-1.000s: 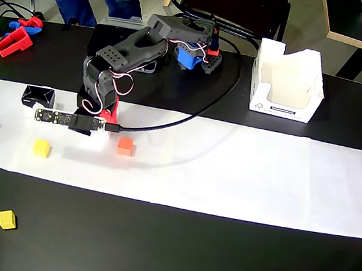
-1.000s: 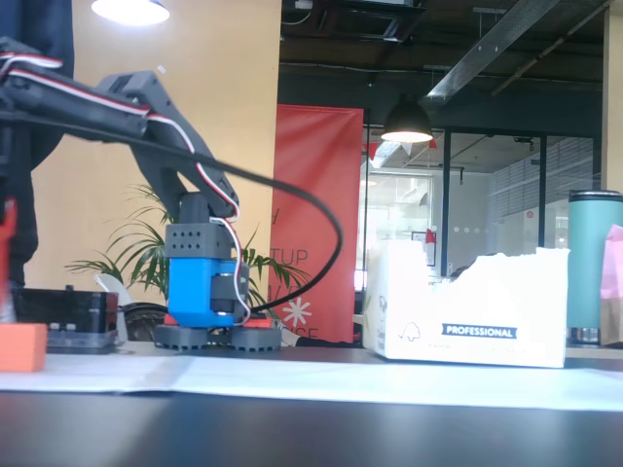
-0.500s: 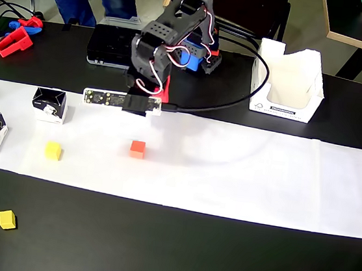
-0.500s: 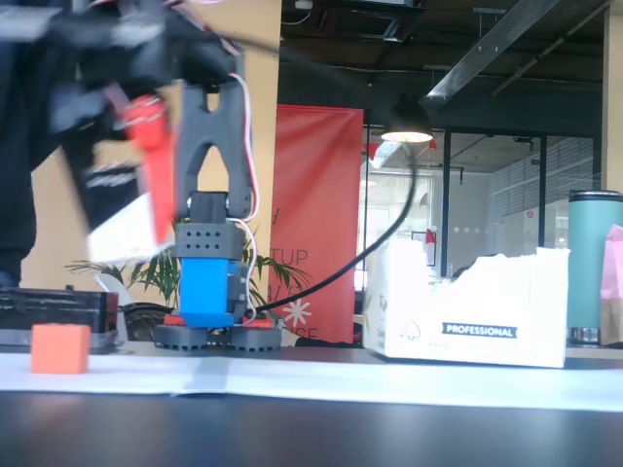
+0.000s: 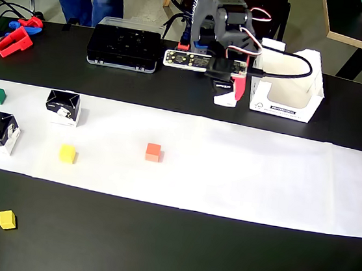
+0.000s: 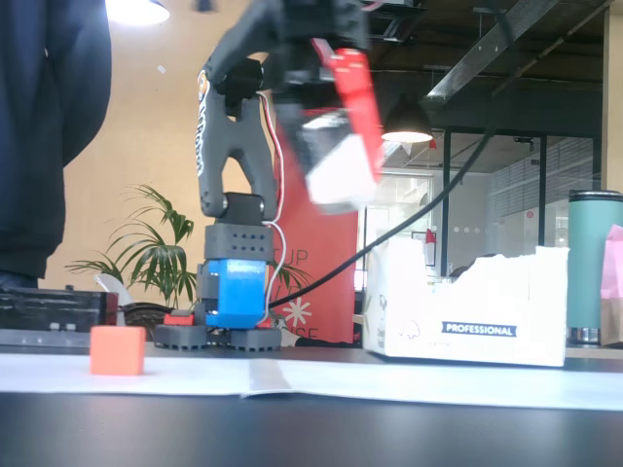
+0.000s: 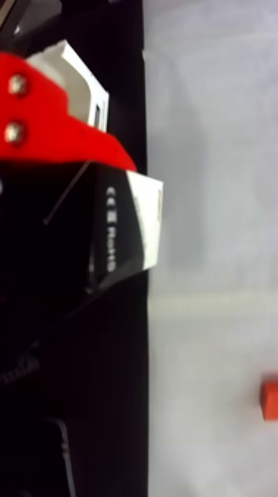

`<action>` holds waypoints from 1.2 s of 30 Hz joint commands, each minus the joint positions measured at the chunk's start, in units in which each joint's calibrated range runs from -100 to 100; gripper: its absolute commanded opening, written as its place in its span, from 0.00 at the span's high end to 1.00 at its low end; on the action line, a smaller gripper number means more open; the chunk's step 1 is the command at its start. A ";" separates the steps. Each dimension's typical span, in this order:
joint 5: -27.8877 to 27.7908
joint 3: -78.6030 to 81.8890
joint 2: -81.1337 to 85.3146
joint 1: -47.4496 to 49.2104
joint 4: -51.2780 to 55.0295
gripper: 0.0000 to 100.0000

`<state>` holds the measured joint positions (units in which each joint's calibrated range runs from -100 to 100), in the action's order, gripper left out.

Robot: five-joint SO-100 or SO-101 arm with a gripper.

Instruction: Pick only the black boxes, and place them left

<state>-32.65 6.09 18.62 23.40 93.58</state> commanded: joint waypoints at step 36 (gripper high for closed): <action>8.44 -2.81 6.47 40.74 -0.02 0.54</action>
<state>-16.83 6.62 18.95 73.23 93.67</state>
